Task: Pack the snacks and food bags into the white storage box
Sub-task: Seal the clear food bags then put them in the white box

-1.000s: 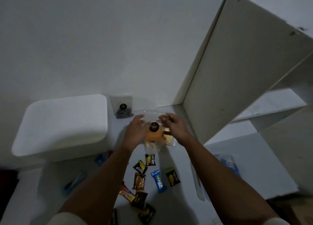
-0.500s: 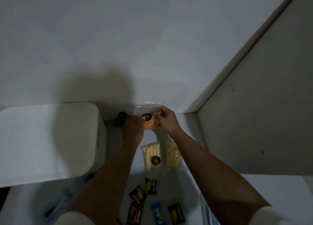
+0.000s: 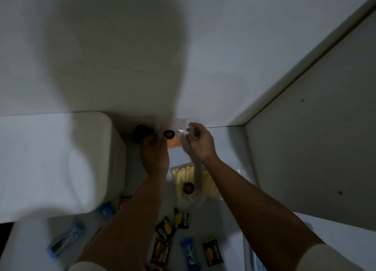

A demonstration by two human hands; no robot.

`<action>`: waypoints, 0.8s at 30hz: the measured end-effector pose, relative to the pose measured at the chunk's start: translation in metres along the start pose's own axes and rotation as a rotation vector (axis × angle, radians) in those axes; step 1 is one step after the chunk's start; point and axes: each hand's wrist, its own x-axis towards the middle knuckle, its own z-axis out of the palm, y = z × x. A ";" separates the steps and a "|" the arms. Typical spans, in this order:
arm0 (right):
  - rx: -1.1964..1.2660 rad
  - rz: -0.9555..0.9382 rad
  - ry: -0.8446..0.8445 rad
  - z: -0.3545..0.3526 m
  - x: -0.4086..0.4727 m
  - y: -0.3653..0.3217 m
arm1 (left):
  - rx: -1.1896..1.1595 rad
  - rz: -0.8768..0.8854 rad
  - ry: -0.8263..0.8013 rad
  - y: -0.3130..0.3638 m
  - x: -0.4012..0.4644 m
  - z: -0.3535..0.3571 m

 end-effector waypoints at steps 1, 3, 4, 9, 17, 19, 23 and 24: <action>0.017 -0.007 0.024 -0.006 -0.008 0.003 | 0.067 0.017 -0.037 -0.005 -0.005 -0.002; 0.024 -0.031 0.052 -0.017 -0.026 0.012 | 0.278 0.095 -0.159 -0.020 -0.015 -0.007; -0.054 -0.038 0.058 -0.023 -0.038 0.014 | 0.374 0.135 -0.224 -0.031 -0.021 -0.010; -0.490 0.118 -0.110 -0.032 -0.090 0.036 | 0.496 0.075 -0.409 -0.066 -0.048 -0.024; -0.555 0.242 -0.320 -0.001 -0.115 0.042 | 0.292 -0.139 -0.480 -0.073 -0.053 -0.012; -0.497 0.162 -0.276 0.002 -0.119 0.039 | 0.192 -0.162 -0.472 -0.070 -0.056 -0.014; -0.299 0.095 -0.138 0.000 -0.128 0.032 | -0.102 -0.367 -0.508 -0.060 -0.063 -0.029; -0.255 0.108 -0.106 -0.001 -0.131 0.029 | -0.171 -0.406 -0.509 -0.060 -0.064 -0.032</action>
